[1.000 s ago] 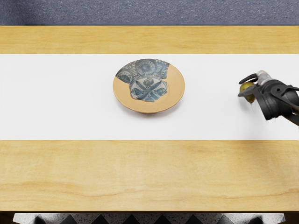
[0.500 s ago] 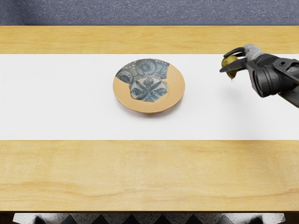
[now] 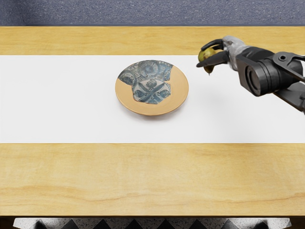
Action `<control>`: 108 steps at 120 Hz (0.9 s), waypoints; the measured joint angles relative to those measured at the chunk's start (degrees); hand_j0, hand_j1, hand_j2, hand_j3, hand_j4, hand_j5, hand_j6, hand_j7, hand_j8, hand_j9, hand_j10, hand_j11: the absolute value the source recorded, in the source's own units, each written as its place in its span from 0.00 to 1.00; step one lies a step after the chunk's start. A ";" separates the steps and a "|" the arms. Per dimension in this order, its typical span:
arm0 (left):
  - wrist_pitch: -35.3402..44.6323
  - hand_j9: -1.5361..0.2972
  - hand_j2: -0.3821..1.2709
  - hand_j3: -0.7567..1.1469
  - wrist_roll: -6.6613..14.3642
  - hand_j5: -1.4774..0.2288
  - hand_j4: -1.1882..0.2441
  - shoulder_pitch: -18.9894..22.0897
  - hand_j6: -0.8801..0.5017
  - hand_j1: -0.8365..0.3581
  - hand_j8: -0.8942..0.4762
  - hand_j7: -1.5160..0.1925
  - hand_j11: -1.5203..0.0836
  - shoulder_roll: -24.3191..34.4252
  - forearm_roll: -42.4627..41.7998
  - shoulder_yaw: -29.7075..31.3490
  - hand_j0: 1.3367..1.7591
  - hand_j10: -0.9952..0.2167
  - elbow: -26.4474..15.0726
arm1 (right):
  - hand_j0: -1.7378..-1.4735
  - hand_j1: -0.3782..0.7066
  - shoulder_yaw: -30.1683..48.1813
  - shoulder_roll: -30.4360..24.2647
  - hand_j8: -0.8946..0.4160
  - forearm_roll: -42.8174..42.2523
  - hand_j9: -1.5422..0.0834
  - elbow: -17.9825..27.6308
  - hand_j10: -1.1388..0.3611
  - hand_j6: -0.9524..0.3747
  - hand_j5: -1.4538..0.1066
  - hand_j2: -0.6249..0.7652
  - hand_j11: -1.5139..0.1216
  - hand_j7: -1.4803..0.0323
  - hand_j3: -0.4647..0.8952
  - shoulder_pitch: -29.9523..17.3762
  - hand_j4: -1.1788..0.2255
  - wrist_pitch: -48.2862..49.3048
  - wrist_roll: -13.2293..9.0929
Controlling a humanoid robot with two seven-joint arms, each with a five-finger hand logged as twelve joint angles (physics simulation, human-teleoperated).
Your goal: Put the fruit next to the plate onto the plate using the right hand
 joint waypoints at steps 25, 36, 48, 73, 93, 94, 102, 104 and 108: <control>0.00 0.84 0.23 0.40 0.00 0.87 0.83 0.00 0.64 0.99 0.65 0.89 0.95 0.00 0.00 0.03 0.76 0.82 0.01 | 0.38 0.69 1.20 4.73 0.53 0.16 0.23 -0.12 0.43 0.49 0.18 0.64 0.19 0.23 0.34 -0.04 0.23 2.30 -0.01; 0.00 0.84 0.23 0.40 0.00 0.87 0.83 0.00 0.64 0.99 0.65 0.89 0.95 0.00 0.00 0.01 0.76 0.82 0.00 | 0.38 0.69 1.24 6.95 0.53 -0.02 0.23 -0.91 0.43 0.49 0.18 0.64 0.19 0.23 0.34 -0.25 0.23 2.51 0.00; 0.00 0.84 0.23 0.40 0.00 0.87 0.83 0.00 0.64 0.99 0.65 0.89 0.95 0.00 0.00 0.02 0.76 0.82 0.00 | 0.38 0.69 0.98 10.39 0.53 -1.07 0.23 -3.14 0.43 0.49 0.18 0.64 0.19 0.23 0.34 -0.39 0.24 2.63 0.01; 0.00 0.84 0.23 0.40 0.00 0.87 0.83 0.00 0.64 0.99 0.65 0.89 0.95 0.00 0.00 0.02 0.76 0.82 0.01 | 0.37 0.68 0.39 17.20 0.52 -4.35 0.23 -8.94 0.43 0.49 0.18 0.63 0.19 0.23 0.34 -0.73 0.23 2.75 -0.02; 0.00 0.84 0.23 0.40 0.00 0.87 0.83 0.00 0.64 0.99 0.65 0.89 0.95 0.00 0.00 0.00 0.76 0.82 0.02 | 0.37 0.67 0.30 19.43 0.52 -5.41 0.22 -10.86 0.42 0.48 0.19 0.61 0.19 0.23 0.34 -0.81 0.22 2.76 0.05; 0.00 0.84 0.23 0.40 0.00 0.87 0.83 0.00 0.64 0.99 0.65 0.89 0.95 0.00 0.00 -0.01 0.76 0.82 0.02 | 0.37 0.67 0.30 19.50 0.52 -5.43 0.22 -10.90 0.42 0.48 0.19 0.61 0.19 0.23 0.34 -0.81 0.22 2.76 0.05; 0.00 0.84 0.23 0.40 0.00 0.87 0.83 0.00 0.64 0.99 0.65 0.89 0.95 0.00 0.00 0.00 0.76 0.82 0.02 | 0.37 0.67 0.31 19.98 0.52 -5.55 0.23 -11.09 0.42 0.48 0.20 0.62 0.19 0.24 0.34 -0.85 0.22 2.72 0.06; 0.00 0.84 0.23 0.40 0.00 0.87 0.83 0.00 0.64 0.99 0.65 0.89 0.95 0.00 0.00 0.00 0.76 0.82 0.02 | 0.37 0.67 0.30 20.09 0.51 -5.56 0.24 -11.13 0.42 0.48 0.21 0.62 0.20 0.24 0.34 -0.86 0.22 2.70 0.06; 0.00 0.84 0.23 0.40 0.00 0.87 0.83 0.00 0.64 0.99 0.65 0.89 0.95 0.00 0.00 0.00 0.76 0.82 0.02 | 0.37 0.69 0.29 20.28 0.51 -5.57 0.25 -11.19 0.42 0.49 0.22 0.64 0.21 0.26 0.34 -0.88 0.23 2.69 0.07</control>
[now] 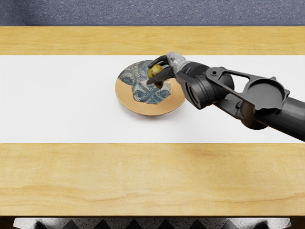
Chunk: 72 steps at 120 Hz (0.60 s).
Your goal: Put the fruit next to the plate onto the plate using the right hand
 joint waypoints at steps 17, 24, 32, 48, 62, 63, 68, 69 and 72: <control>0.00 0.84 0.23 0.40 0.00 0.87 0.83 0.00 0.64 0.99 0.65 0.89 0.95 0.00 0.00 0.00 0.76 0.82 0.00 | 0.34 0.63 0.02 0.38 0.45 0.04 0.38 -0.19 0.37 0.45 0.35 0.55 0.34 0.39 0.34 -0.02 0.23 -0.31 0.07; 0.00 0.84 0.23 0.40 0.00 0.87 0.83 0.00 0.64 0.99 0.65 0.89 0.95 0.00 0.00 0.00 0.76 0.82 0.00 | 0.33 0.59 0.06 0.48 0.43 0.01 0.44 -0.46 0.37 0.45 0.41 0.51 0.41 0.45 0.34 -0.02 0.26 -0.39 0.05; 0.00 0.84 0.23 0.40 0.00 0.87 0.83 0.00 0.64 0.99 0.65 0.89 0.95 0.00 0.00 0.02 0.76 0.82 -0.01 | 0.32 0.55 0.09 0.55 0.44 0.04 0.50 -0.65 0.39 0.46 0.47 0.48 0.47 0.51 0.34 -0.03 0.29 -0.43 0.03; 0.00 0.84 0.23 0.40 0.00 0.87 0.83 0.00 0.64 0.99 0.65 0.89 0.95 0.00 0.00 0.01 0.76 0.82 -0.01 | 0.32 0.48 0.13 0.58 0.46 0.16 0.59 -0.91 0.45 0.49 0.56 0.44 0.56 0.59 0.34 0.01 0.33 -0.35 0.02; 0.00 0.84 0.23 0.40 0.00 0.87 0.83 0.00 0.64 0.99 0.65 0.89 0.95 0.00 0.00 0.03 0.76 0.82 -0.01 | 0.31 0.43 0.14 0.60 0.48 0.20 0.64 -1.22 0.50 0.52 0.61 0.43 0.62 0.65 0.34 0.04 0.37 -0.21 0.02; 0.00 0.84 0.23 0.40 0.00 0.87 0.83 0.00 0.64 0.99 0.65 0.89 0.95 0.00 0.00 0.03 0.76 0.82 -0.01 | 0.31 0.43 0.14 0.60 0.48 0.21 0.64 -1.23 0.50 0.52 0.61 0.43 0.62 0.65 0.34 0.04 0.37 -0.21 0.02; 0.00 0.84 0.23 0.40 0.00 0.87 0.83 0.00 0.64 0.99 0.65 0.89 0.95 0.00 0.00 0.02 0.76 0.82 0.00 | 0.31 0.41 0.14 0.60 0.49 0.23 0.66 -1.29 0.51 0.53 0.63 0.42 0.64 0.67 0.34 0.05 0.38 -0.19 0.02; 0.00 0.84 0.23 0.40 0.00 0.87 0.83 0.00 0.64 0.99 0.65 0.89 0.95 0.00 0.00 0.02 0.76 0.82 0.00 | 0.31 0.40 0.14 0.59 0.49 0.23 0.66 -1.30 0.52 0.53 0.63 0.42 0.64 0.67 0.34 0.05 0.39 -0.18 0.02; 0.00 0.84 0.23 0.40 0.00 0.87 0.83 0.00 0.64 0.99 0.65 0.89 0.95 0.00 0.00 0.02 0.76 0.82 0.00 | 0.31 0.39 0.14 0.60 0.50 0.24 0.67 -1.32 0.52 0.54 0.64 0.42 0.65 0.68 0.34 0.06 0.40 -0.17 0.02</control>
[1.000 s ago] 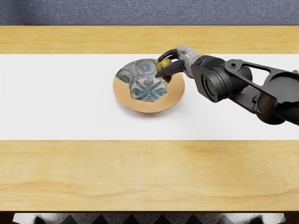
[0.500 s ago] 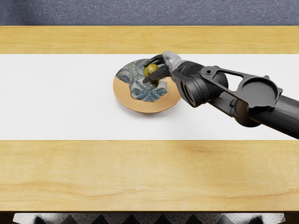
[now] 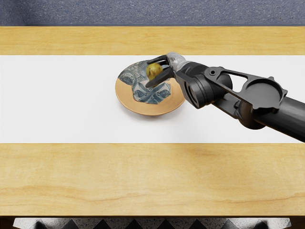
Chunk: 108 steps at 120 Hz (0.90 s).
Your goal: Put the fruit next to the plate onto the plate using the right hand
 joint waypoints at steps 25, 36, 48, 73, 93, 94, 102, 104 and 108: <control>0.00 0.84 0.23 0.40 0.00 0.87 0.83 0.00 0.64 0.99 0.65 0.89 0.95 0.00 0.00 0.01 0.76 0.82 0.00 | 0.30 0.25 0.26 0.06 0.58 0.25 0.78 -0.39 0.62 0.62 0.76 0.43 0.76 0.80 0.34 0.01 0.50 -0.02 0.00; 0.00 0.84 0.23 0.40 0.00 0.87 0.83 0.00 0.64 0.99 0.65 0.89 0.95 0.00 0.00 0.00 0.76 0.82 -0.01 | 0.30 0.18 0.35 0.06 0.62 0.35 0.84 -0.67 0.67 0.67 0.82 0.44 0.82 0.86 0.34 0.00 0.57 0.00 0.00; 0.00 0.84 0.23 0.40 0.00 0.87 0.83 0.00 0.64 0.99 0.65 0.89 0.95 0.00 0.00 -0.01 0.76 0.82 -0.01 | 0.30 0.12 0.35 0.06 0.66 0.40 0.88 -0.80 0.70 0.71 0.86 0.44 0.86 0.91 0.34 0.00 0.62 0.06 0.00; 0.00 0.84 0.23 0.40 0.00 0.87 0.83 0.00 0.64 0.99 0.65 0.89 0.95 0.00 0.00 0.00 0.76 0.82 0.00 | 0.30 0.06 0.10 0.26 0.69 0.39 0.93 -0.84 0.74 0.72 0.91 0.45 0.90 0.95 0.34 0.00 0.74 0.72 0.00; 0.00 0.84 0.23 0.40 0.00 0.87 0.83 0.00 0.64 0.99 0.65 0.89 0.95 0.00 0.00 -0.01 0.76 0.82 -0.01 | 0.30 0.04 0.14 0.95 0.69 0.34 0.94 -0.86 0.75 0.72 0.92 0.45 0.92 0.97 0.34 0.01 0.80 2.72 0.00; 0.00 0.84 0.23 0.40 0.00 0.87 0.83 0.00 0.64 0.99 0.65 0.89 0.95 0.00 0.00 -0.01 0.76 0.82 -0.01 | 0.30 0.04 0.18 0.95 0.69 0.35 0.94 -0.86 0.75 0.72 0.92 0.45 0.92 0.97 0.34 0.01 0.80 2.91 0.00; 0.00 0.84 0.23 0.40 0.00 0.87 0.83 0.00 0.64 0.99 0.65 0.89 0.95 0.00 0.00 0.00 0.76 0.82 -0.01 | 0.30 0.04 0.45 0.80 0.69 0.39 0.94 -0.83 0.75 0.72 0.92 0.45 0.92 0.97 0.34 0.03 0.81 4.11 0.00; 0.00 0.84 0.23 0.40 0.00 0.87 0.83 0.00 0.64 0.99 0.65 0.89 0.95 0.00 0.00 -0.01 0.76 0.82 -0.01 | 0.30 0.04 0.50 0.71 0.69 0.42 0.94 -0.82 0.75 0.72 0.92 0.45 0.92 0.97 0.34 0.04 0.81 4.43 0.00; 0.00 0.84 0.23 0.40 0.00 0.87 0.83 0.00 0.64 0.99 0.65 0.89 0.95 0.00 0.00 -0.01 0.76 0.82 -0.01 | 0.30 0.03 0.60 0.36 0.69 0.75 0.94 -0.81 0.75 0.72 0.93 0.45 0.92 0.97 0.34 0.03 0.82 5.37 0.00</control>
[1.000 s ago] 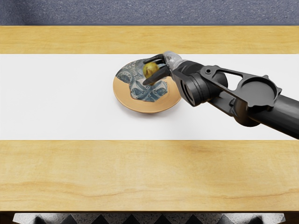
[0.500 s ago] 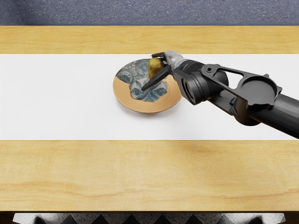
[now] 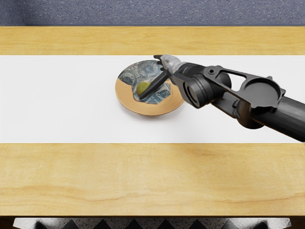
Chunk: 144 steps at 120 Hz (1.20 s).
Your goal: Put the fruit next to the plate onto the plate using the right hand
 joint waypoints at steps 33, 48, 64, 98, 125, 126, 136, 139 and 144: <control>-0.01 0.84 0.23 0.40 0.00 0.87 0.83 0.00 0.64 0.99 0.65 0.89 0.95 0.00 0.00 0.00 0.76 0.82 0.00 | 0.30 0.03 5.48 -7.40 0.68 6.03 0.95 0.32 0.76 0.72 0.93 0.45 0.92 0.98 0.34 -1.83 0.83 17.38 0.00; 0.00 0.84 0.23 0.40 0.00 0.87 0.83 0.00 0.64 0.99 0.65 0.89 0.95 0.00 0.00 0.00 0.76 0.82 0.01 | 0.30 0.03 7.74 -11.75 0.68 10.50 0.95 0.36 0.76 0.72 0.93 0.45 0.92 0.98 0.34 -3.16 0.84 27.17 0.00; 0.00 0.84 0.23 0.40 0.00 0.87 0.83 0.00 0.64 0.99 0.65 0.89 0.95 0.00 0.00 -0.01 0.76 0.82 0.01 | 0.30 0.03 8.70 -16.99 0.68 16.98 0.95 0.36 0.76 0.72 0.93 0.45 0.93 0.98 0.34 -4.41 0.84 38.61 0.00; 0.00 0.84 0.23 0.40 0.00 0.87 0.83 0.00 0.64 0.99 0.65 0.89 0.95 0.00 0.00 0.01 0.76 0.82 0.00 | 0.30 0.03 12.92 -24.37 0.68 23.79 0.95 0.08 0.76 0.72 0.93 0.45 0.93 0.98 0.34 -9.19 0.84 58.15 0.00; 0.00 0.84 0.23 0.40 0.00 0.87 0.83 0.00 0.64 0.99 0.65 0.89 0.95 0.00 0.00 0.00 0.76 0.82 0.01 | 0.30 0.03 20.67 -27.83 0.68 25.34 0.95 -0.03 0.76 0.72 0.93 0.45 0.93 0.98 0.34 -16.55 0.84 60.89 0.00; 0.00 0.84 0.23 0.40 0.00 0.87 0.83 0.00 0.64 0.99 0.65 0.89 0.95 0.00 0.00 -0.01 0.76 0.82 0.01 | 0.30 0.03 20.95 -27.97 0.68 25.43 0.95 -0.03 0.76 0.72 0.93 0.45 0.93 0.98 0.34 -16.84 0.84 60.92 0.00; 0.00 0.84 0.23 0.40 0.00 0.87 0.83 0.00 0.64 0.99 0.65 0.89 0.95 0.00 0.00 0.01 0.76 0.82 0.01 | 0.30 0.03 22.88 -29.81 0.68 26.78 0.95 -0.07 0.76 0.72 0.93 0.45 0.93 0.98 0.34 -19.22 0.84 61.10 0.00; 0.00 0.84 0.23 0.40 0.00 0.87 0.83 0.00 0.64 0.99 0.65 0.89 0.95 0.00 0.00 0.00 0.76 0.82 0.00 | 0.30 0.03 23.21 -30.46 0.68 27.25 0.95 -0.09 0.76 0.72 0.93 0.45 0.93 0.98 0.34 -19.80 0.84 61.14 0.00; 0.00 0.84 0.23 0.40 0.00 0.87 0.83 0.00 0.64 0.99 0.65 0.89 0.95 0.00 0.00 -0.01 0.76 0.82 0.01 | 0.30 0.03 23.62 -31.53 0.68 27.86 0.95 -0.11 0.76 0.72 0.93 0.45 0.93 0.98 0.34 -20.53 0.84 61.18 0.00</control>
